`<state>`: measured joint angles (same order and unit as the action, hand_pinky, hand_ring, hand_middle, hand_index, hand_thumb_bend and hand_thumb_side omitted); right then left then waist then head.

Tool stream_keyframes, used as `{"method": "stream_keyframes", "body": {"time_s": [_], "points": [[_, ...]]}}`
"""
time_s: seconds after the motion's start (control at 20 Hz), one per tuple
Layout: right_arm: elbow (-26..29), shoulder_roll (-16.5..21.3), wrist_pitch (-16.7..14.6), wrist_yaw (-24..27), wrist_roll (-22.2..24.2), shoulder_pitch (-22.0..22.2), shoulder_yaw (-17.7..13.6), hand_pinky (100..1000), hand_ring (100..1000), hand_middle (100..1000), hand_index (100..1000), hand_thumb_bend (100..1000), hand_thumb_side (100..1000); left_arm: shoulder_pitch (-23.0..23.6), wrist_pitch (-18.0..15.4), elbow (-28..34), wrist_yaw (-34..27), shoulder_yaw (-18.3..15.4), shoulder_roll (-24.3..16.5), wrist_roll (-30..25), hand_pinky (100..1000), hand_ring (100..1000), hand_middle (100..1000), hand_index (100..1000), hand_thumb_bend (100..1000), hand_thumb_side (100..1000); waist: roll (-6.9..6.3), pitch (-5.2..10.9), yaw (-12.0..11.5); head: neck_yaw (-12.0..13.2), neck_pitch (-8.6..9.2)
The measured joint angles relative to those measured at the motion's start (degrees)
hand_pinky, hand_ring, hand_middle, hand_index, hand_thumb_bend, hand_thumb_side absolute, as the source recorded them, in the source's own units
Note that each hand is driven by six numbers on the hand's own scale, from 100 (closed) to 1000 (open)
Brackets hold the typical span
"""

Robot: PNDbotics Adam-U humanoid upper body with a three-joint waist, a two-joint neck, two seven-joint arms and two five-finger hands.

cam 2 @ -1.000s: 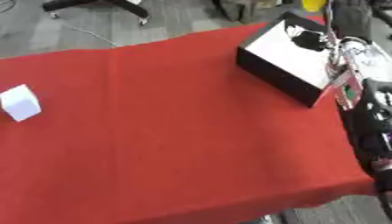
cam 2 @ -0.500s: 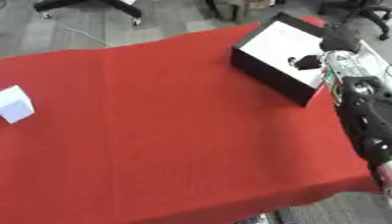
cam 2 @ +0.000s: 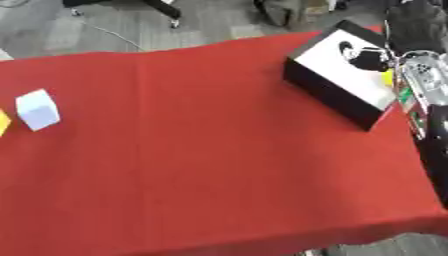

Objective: Pick up the objects with one hand, pass them to the other hand, and then place them into the box on the other side of the table.

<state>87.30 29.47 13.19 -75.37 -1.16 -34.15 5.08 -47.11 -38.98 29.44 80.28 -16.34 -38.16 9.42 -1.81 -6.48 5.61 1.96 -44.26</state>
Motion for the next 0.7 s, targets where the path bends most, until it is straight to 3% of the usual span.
{"method": "stream_keyframes", "body": {"time_s": [0.3, 0.5, 0.7], "points": [[7.52, -2.60, 0.06, 1.70, -0.77, 4.45, 0.04, 770, 753, 793, 974, 437, 670, -1.31, 3.87, -6.11, 7.83, 1.94, -1.99, 6.34, 759, 777, 808, 915, 522, 100, 0.25, -0.02, 1.00, 7.08, 0.00], [9.40, -3.73, 0.73, 3.50, -2.09, 6.75, -0.06, 756, 742, 784, 979, 426, 674, -1.31, 5.99, -10.03, 9.75, 3.49, -3.29, 10.94, 757, 774, 807, 913, 504, 100, 0.44, -0.28, 1.50, 12.12, 0.00], [10.01, -4.57, 1.15, 4.75, -3.02, 8.04, -0.07, 750, 737, 780, 981, 416, 674, -1.29, 7.88, -13.28, 9.85, 5.08, -3.71, 15.48, 754, 769, 804, 910, 481, 100, 0.44, -0.38, 1.84, 15.36, 0.00]]}}
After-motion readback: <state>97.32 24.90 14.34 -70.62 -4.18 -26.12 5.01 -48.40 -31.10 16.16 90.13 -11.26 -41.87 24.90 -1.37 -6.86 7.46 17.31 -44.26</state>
